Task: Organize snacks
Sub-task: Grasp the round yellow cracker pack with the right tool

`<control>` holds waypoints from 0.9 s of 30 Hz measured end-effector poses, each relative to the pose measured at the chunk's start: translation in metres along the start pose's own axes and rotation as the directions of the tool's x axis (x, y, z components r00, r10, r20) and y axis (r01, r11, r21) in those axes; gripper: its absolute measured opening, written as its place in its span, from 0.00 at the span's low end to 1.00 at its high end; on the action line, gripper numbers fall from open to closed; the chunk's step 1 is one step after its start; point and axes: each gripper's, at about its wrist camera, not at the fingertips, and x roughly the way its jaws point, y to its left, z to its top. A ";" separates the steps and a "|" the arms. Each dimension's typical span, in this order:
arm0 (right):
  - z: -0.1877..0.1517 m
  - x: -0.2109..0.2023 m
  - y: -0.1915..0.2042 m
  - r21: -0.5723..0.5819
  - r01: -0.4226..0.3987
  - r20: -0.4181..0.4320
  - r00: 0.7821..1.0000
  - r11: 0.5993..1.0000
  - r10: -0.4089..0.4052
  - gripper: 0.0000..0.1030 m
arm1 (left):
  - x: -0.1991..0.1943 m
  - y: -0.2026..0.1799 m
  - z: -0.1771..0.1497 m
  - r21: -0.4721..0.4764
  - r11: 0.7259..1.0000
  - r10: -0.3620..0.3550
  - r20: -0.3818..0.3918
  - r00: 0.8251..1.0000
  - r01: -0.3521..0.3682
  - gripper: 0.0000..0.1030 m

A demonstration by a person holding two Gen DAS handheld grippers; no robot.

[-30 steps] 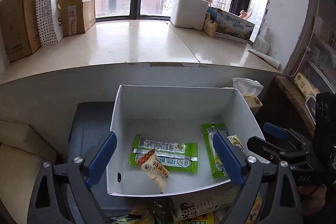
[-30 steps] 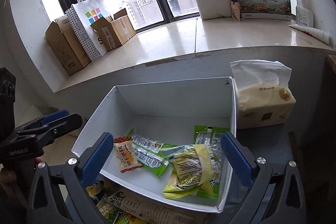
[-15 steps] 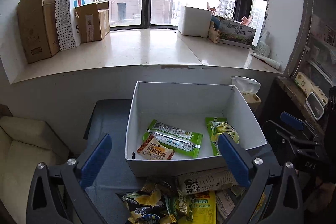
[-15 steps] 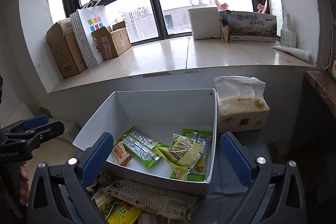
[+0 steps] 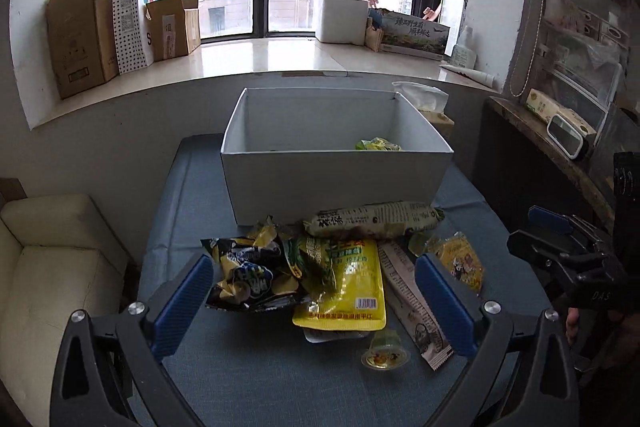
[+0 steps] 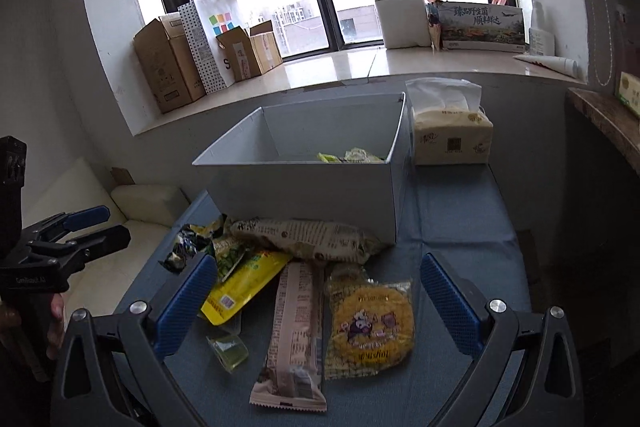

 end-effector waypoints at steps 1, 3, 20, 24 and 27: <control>-0.011 0.001 -0.001 -0.001 0.017 -0.013 1.000 1.000 -0.017 1.00 | -0.001 -0.001 -0.005 -0.002 1.000 0.000 -0.009 1.000 0.000 1.00; -0.029 0.003 -0.003 -0.005 0.073 -0.032 0.997 0.997 -0.074 1.00 | -0.002 -0.003 -0.014 -0.012 1.000 -0.008 -0.020 1.000 0.008 1.00; -0.048 0.083 -0.028 -0.089 0.179 -0.207 0.959 0.980 -0.194 1.00 | 0.016 -0.014 -0.049 -0.015 1.000 -0.029 -0.119 0.992 0.027 1.00; -0.046 0.104 -0.032 -0.115 0.206 -0.243 0.943 0.972 -0.228 1.00 | 0.017 -0.015 -0.051 0.001 1.000 -0.017 -0.129 0.991 0.018 1.00; -0.048 0.115 -0.034 -0.115 0.185 -0.277 0.937 0.976 -0.211 1.00 | 0.018 -0.014 -0.052 -0.008 1.000 -0.027 -0.135 0.990 0.026 1.00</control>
